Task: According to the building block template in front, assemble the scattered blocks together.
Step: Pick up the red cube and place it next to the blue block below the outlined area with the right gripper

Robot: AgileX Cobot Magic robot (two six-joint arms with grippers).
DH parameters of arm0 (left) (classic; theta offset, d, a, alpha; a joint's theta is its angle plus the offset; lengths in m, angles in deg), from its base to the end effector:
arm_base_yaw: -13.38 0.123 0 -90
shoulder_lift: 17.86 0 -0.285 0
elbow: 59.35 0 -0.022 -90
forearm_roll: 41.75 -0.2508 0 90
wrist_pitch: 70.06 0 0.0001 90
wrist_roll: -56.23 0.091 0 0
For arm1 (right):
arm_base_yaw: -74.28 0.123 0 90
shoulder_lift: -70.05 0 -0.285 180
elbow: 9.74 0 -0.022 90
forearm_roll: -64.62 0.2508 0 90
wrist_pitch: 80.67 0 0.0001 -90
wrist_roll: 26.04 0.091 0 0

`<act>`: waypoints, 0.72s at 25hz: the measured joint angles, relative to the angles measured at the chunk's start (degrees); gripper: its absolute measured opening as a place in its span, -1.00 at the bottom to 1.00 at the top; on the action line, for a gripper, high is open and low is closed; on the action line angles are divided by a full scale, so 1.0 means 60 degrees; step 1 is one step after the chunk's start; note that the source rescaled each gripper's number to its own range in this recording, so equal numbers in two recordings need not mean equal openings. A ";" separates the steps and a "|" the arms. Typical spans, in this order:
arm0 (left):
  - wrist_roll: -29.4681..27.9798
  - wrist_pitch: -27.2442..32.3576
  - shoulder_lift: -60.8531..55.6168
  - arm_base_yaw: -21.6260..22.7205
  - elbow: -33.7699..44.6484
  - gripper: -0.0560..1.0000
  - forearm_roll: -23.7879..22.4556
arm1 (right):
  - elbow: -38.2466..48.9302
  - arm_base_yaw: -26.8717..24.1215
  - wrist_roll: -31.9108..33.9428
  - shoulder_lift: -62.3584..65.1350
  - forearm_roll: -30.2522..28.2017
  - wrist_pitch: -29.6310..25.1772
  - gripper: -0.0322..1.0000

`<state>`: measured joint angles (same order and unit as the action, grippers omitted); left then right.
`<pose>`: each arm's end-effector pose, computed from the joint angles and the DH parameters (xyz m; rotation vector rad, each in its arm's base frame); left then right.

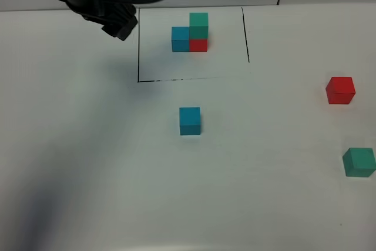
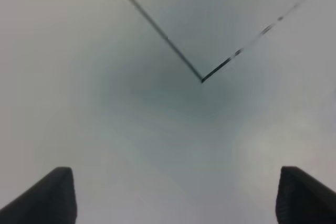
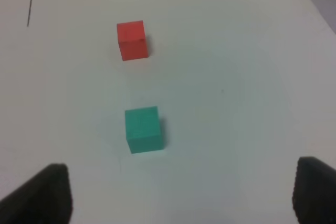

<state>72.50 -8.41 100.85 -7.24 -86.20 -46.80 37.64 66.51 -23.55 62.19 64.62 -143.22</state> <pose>0.4038 -0.1444 0.3056 0.8763 2.5275 0.0930 -0.0083 0.0011 0.2805 0.1839 2.0481 -0.0571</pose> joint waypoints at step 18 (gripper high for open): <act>-0.2107 -0.1044 -0.5007 0.2603 0.5488 0.83 -0.0526 | 0.0000 0.0000 0.0000 0.0000 0.0000 0.0000 0.47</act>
<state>59.85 -14.68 70.81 8.38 -53.27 -49.96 37.64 66.51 -23.55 62.19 64.62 -143.22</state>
